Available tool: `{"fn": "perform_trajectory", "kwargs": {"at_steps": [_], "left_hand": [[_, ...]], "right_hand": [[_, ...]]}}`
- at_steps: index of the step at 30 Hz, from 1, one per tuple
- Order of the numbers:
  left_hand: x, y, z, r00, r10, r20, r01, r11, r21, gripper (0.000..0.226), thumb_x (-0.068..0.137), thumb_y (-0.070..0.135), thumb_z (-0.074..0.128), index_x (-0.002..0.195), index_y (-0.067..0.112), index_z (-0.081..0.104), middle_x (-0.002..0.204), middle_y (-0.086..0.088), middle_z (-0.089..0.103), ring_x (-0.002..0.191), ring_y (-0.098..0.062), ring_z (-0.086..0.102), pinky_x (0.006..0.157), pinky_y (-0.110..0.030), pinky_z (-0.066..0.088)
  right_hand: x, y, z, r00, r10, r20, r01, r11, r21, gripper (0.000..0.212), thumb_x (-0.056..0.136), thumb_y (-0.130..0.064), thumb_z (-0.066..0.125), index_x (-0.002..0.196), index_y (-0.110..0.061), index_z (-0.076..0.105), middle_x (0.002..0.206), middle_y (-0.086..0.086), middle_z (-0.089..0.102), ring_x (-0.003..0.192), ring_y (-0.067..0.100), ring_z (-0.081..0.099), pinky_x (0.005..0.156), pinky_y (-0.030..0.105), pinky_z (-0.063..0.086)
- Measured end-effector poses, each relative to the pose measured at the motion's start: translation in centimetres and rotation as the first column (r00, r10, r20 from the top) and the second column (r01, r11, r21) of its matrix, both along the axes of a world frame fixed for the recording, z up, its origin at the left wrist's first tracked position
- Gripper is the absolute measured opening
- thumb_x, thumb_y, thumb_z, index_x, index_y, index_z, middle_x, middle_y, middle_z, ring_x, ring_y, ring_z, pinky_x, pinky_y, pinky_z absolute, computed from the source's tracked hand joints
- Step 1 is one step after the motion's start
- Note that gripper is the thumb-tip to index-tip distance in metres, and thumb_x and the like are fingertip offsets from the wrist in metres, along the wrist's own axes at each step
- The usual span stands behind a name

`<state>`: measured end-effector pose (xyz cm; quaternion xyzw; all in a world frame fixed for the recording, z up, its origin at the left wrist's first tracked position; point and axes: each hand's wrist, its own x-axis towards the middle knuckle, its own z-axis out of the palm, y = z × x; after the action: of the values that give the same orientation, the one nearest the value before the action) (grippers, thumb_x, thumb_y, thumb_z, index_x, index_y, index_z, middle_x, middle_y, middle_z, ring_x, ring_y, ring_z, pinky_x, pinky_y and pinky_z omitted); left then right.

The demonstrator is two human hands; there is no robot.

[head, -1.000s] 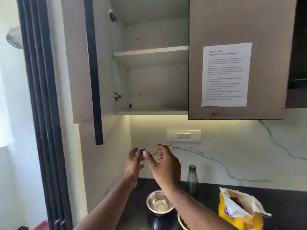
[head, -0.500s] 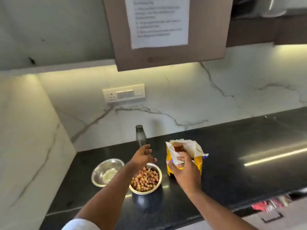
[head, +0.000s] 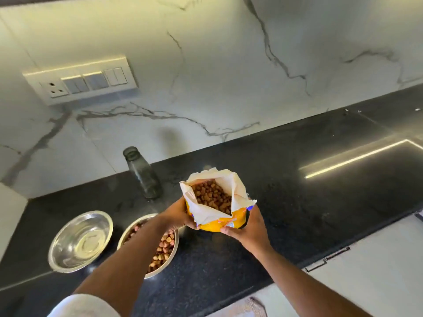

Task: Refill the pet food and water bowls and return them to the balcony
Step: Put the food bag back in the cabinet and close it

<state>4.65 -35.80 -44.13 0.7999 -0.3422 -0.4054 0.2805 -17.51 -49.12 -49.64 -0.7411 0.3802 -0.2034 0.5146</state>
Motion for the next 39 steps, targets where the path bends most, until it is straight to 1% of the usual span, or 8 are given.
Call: {"fn": "perform_trajectory", "kwargs": {"at_steps": [2,6,11,15,17,27,32,39], "left_hand": [[0.5,-0.2,-0.3,0.999,-0.047,0.003,0.047,0.999,0.021,0.088,0.062,-0.001,0.094,0.139,0.013,0.052,0.114,0.012,0.067,0.105,-0.006,0.063,0.099,-0.023,0.053],[1.4,-1.0,-0.7,0.987,-0.151,0.051,0.144,0.982,0.118,0.074,0.063,0.006,0.095,0.126,0.023,0.058,0.109,0.021,0.065,0.106,-0.004,0.061,0.095,-0.012,0.047],[1.9,-1.5,-0.9,0.981,-0.135,0.137,0.122,0.987,0.101,0.087,0.065,0.016,0.096,0.141,0.017,0.053,0.132,0.002,0.063,0.125,-0.018,0.057,0.114,-0.039,0.045],[2.0,-1.5,-0.9,0.986,-0.069,0.153,0.066,0.997,0.029,0.085,0.069,0.017,0.095,0.142,0.018,0.053,0.135,0.000,0.064,0.126,-0.019,0.059,0.113,-0.042,0.047],[2.0,-1.0,-0.7,0.988,-0.054,0.147,0.055,0.998,-0.002,0.085,0.070,0.018,0.094,0.144,0.019,0.051,0.137,0.001,0.063,0.128,-0.017,0.058,0.114,-0.041,0.046],[2.4,4.5,6.1,0.982,0.031,0.186,-0.007,0.991,-0.130,0.048,0.079,0.015,0.088,0.107,0.042,0.059,0.104,0.021,0.067,0.096,0.008,0.064,0.093,-0.021,0.052],[2.7,9.5,12.5,0.975,0.089,0.204,-0.035,0.966,-0.256,0.049,0.079,-0.002,0.080,0.102,0.036,0.059,0.088,0.033,0.073,0.087,0.016,0.067,0.073,-0.006,0.053],[4.0,18.7,20.4,0.968,0.217,0.122,-0.119,0.832,-0.542,0.055,0.067,-0.001,0.083,0.116,0.018,0.069,0.115,-0.004,0.075,0.106,-0.017,0.070,0.098,-0.037,0.056]], "right_hand": [[0.7,-1.3,-0.2,0.991,0.131,0.010,-0.131,0.989,0.066,0.116,0.045,-0.053,0.098,0.144,-0.017,0.050,0.133,0.000,0.065,0.125,0.015,0.061,0.107,0.043,0.052],[1.5,-3.6,-1.2,0.968,0.239,0.075,-0.248,0.960,0.132,0.103,0.043,-0.060,0.099,0.131,-0.025,0.059,0.117,-0.013,0.073,0.115,0.006,0.067,0.100,0.036,0.058],[2.1,-4.7,-1.5,0.944,0.321,0.075,-0.329,0.936,0.128,0.093,0.046,-0.065,0.097,0.127,-0.041,0.057,0.119,-0.025,0.069,0.117,0.001,0.065,0.099,0.030,0.058],[2.4,-4.4,-0.4,0.943,0.317,0.105,-0.327,0.939,0.102,0.083,0.054,-0.056,0.098,0.126,-0.057,0.057,0.121,-0.027,0.068,0.116,-0.004,0.064,0.088,0.013,0.055],[2.3,-4.2,0.1,0.944,0.308,0.119,-0.321,0.941,0.110,0.085,0.053,-0.057,0.097,0.127,-0.048,0.057,0.120,-0.029,0.068,0.116,-0.005,0.063,0.086,0.010,0.053],[3.7,-0.7,6.3,0.927,0.315,0.205,-0.320,0.947,-0.006,0.089,0.050,-0.066,0.094,0.126,-0.036,0.058,0.116,-0.018,0.072,0.113,0.004,0.068,0.089,0.025,0.060],[5.3,2.8,11.1,0.916,0.323,0.237,-0.306,0.946,-0.106,0.101,0.043,-0.066,0.098,0.125,-0.017,0.065,0.110,-0.001,0.077,0.107,0.017,0.073,0.091,0.048,0.062],[8.7,10.0,20.5,0.851,0.431,0.301,-0.307,0.872,-0.382,0.079,0.055,-0.078,0.087,0.123,-0.049,0.058,0.108,-0.025,0.075,0.096,0.000,0.073,0.082,0.038,0.063]]}}
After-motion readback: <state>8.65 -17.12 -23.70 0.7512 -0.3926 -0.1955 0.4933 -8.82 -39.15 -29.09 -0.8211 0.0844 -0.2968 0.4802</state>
